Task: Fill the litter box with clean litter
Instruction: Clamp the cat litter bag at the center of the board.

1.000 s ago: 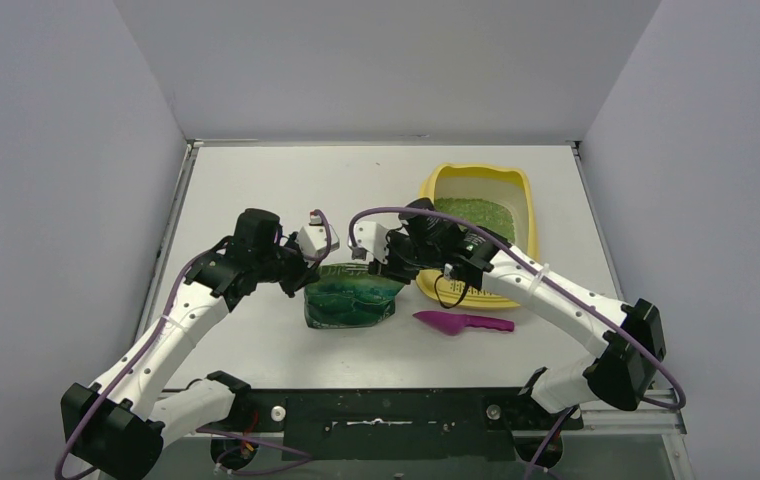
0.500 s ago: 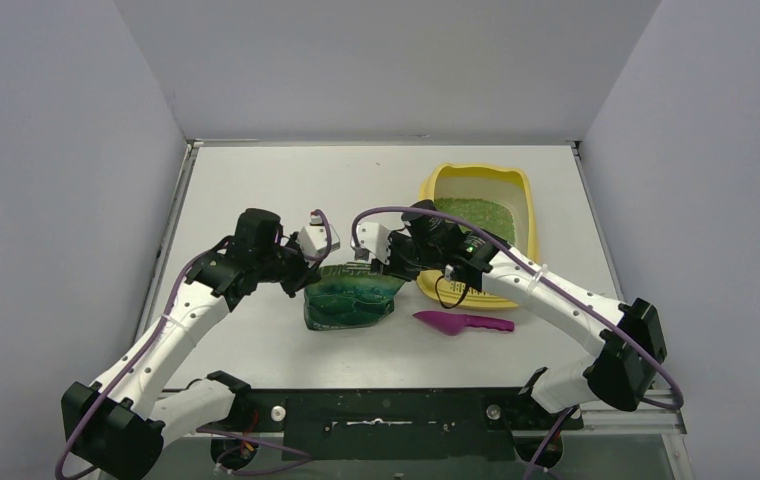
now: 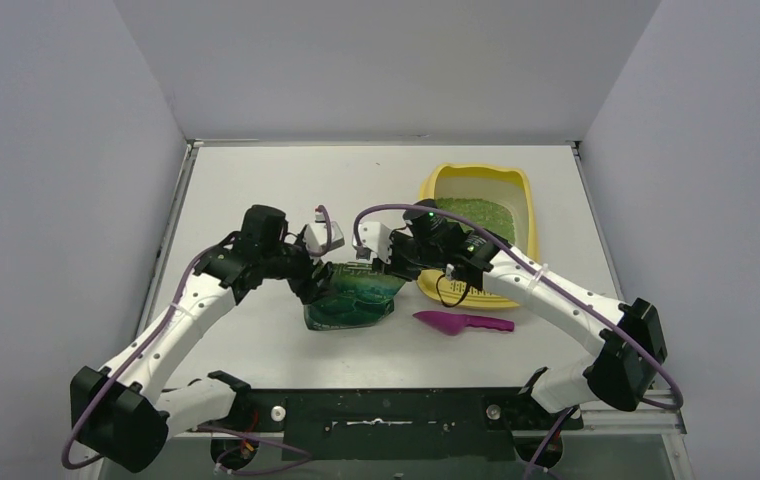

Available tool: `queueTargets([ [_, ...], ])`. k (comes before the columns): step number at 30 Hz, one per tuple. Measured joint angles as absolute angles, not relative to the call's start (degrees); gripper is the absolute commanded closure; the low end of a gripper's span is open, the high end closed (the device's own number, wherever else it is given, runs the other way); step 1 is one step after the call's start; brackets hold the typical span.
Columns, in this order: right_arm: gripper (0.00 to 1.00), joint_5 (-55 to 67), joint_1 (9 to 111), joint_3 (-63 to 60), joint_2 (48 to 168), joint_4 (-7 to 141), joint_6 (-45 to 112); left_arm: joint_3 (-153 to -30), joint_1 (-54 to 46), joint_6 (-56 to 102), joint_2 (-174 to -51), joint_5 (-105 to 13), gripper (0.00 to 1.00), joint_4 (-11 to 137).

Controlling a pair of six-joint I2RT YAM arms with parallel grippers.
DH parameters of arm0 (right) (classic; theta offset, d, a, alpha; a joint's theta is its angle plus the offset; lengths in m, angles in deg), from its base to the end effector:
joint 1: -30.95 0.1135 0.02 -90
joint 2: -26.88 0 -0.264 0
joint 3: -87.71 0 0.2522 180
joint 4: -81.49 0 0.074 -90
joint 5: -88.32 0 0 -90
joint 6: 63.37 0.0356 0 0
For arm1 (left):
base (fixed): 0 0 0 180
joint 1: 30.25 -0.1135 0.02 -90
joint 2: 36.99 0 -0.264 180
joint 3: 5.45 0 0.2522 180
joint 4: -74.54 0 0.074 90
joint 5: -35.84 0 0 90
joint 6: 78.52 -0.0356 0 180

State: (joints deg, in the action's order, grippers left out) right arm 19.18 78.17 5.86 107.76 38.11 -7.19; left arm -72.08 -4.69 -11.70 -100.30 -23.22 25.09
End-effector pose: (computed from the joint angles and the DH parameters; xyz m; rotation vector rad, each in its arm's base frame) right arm 0.2009 0.2358 0.3061 -1.6388 1.6296 0.5396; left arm 0.1957 -0.1139 0.2886 1.1879 1.9983 -0.6586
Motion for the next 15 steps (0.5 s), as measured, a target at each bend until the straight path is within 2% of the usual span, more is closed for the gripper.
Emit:
queueTargets([
  [3,0.81,19.36,78.12,6.49,107.41,38.70,-7.15,-72.56,-5.54,-11.59,-103.45,-21.36,0.40,25.46],
  [4,0.81,19.44,78.10,6.93,107.08,38.98,-7.10,-72.64,-5.85,-11.53,-104.26,-20.95,0.45,25.64],
  [9,0.80,20.30,77.73,7.83,106.36,39.83,-6.89,-72.73,-6.86,-11.20,-107.08,-18.76,0.86,26.23],
  [11,0.73,20.51,77.66,8.09,106.14,39.88,-6.73,-72.80,-7.01,-11.57,-107.36,-18.19,1.00,26.73],
  [13,0.63,20.56,77.47,8.22,106.07,40.16,-6.69,-73.04,-7.07,-11.77,-107.36,-17.47,1.00,26.71],
  [15,0.59,20.65,77.47,8.24,106.07,40.16,-6.32,-73.06,-7.07,-11.96,-107.36,-17.27,1.00,26.64],
])
